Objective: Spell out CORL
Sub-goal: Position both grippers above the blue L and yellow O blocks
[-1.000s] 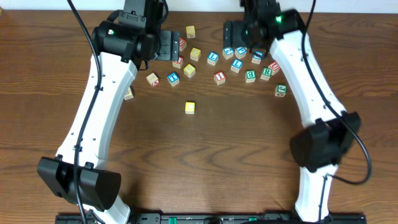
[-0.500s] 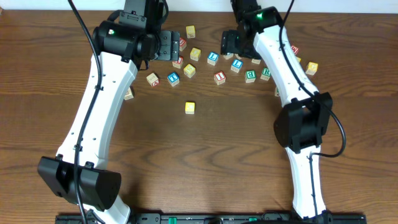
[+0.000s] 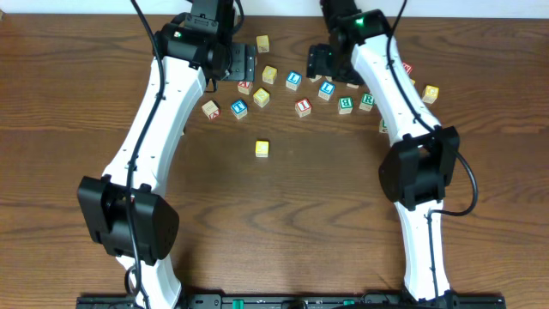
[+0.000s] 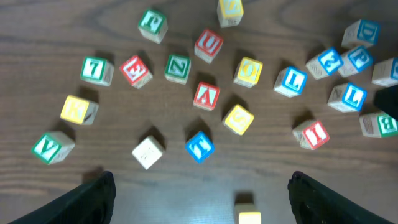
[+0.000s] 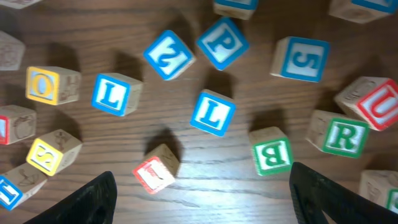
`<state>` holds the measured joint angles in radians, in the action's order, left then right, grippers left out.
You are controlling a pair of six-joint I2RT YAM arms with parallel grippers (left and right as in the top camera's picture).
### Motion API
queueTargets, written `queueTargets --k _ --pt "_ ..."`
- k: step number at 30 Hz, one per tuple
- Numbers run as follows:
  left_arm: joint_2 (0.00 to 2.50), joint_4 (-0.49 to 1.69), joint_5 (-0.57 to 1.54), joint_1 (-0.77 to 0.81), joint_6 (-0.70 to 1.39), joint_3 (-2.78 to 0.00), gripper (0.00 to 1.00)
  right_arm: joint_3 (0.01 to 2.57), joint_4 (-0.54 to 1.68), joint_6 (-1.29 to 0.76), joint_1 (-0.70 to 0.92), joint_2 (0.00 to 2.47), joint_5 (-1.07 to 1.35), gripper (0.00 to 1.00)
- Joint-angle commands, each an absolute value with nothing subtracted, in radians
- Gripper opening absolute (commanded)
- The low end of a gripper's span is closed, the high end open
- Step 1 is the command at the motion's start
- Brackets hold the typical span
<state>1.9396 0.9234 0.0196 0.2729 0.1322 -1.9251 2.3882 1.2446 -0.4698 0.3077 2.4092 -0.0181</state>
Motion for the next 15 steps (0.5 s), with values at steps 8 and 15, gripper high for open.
queueTargets --k 8,15 --pt "1.961 0.827 0.015 0.307 0.181 -1.932 0.88 2.408 1.309 -0.399 0.167 2.263 0.014 0.84" --pt "1.972 0.834 0.014 0.312 0.166 -1.932 0.88 2.408 1.342 -0.361 0.142 2.223 0.019 0.88"
